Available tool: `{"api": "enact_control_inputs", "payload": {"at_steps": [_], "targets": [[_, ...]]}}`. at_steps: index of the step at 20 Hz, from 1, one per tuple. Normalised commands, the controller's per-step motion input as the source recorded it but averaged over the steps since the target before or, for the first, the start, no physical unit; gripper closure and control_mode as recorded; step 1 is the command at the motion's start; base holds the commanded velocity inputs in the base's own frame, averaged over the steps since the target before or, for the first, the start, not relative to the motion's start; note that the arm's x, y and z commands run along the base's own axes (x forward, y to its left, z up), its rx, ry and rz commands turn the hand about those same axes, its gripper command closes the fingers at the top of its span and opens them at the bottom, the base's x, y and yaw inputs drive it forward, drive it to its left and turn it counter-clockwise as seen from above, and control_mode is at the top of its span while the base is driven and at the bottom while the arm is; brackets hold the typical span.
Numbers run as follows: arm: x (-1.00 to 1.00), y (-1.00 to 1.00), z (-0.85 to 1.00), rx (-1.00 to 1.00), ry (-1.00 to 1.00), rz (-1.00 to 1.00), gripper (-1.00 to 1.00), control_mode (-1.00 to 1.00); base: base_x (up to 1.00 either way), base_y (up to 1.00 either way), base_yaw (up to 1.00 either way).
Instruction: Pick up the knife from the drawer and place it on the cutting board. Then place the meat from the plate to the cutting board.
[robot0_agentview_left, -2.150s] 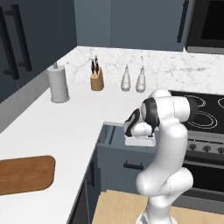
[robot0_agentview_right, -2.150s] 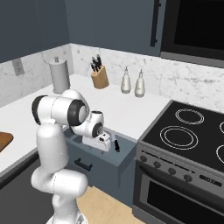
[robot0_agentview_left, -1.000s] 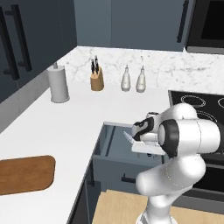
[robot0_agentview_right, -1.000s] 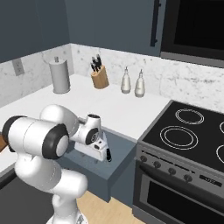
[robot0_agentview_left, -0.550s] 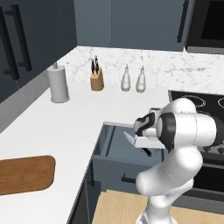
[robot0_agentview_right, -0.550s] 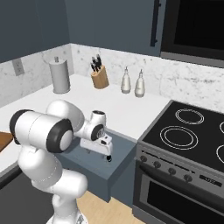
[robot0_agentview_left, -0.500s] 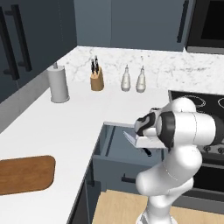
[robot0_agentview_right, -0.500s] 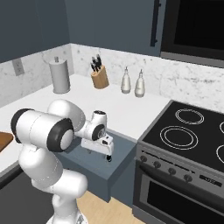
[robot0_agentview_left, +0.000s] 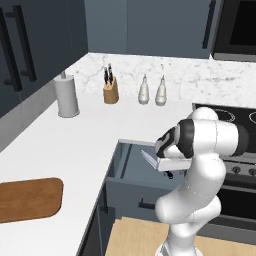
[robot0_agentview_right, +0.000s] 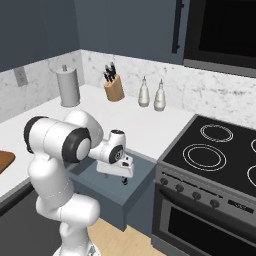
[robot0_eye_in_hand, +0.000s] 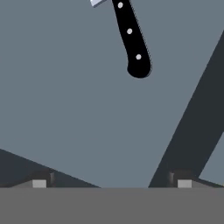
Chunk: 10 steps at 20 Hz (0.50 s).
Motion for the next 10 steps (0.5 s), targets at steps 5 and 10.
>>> {"api": "enact_control_inputs", "payload": {"at_steps": [5,10], "targets": [[0.41,0.0,-0.07,0.0,0.0,0.01,-1.0,-1.0,0.0,0.0,0.0],[0.26,0.0,-0.19,0.0,0.0,0.0,-1.0,-1.0,0.0,0.0,0.0]]}}
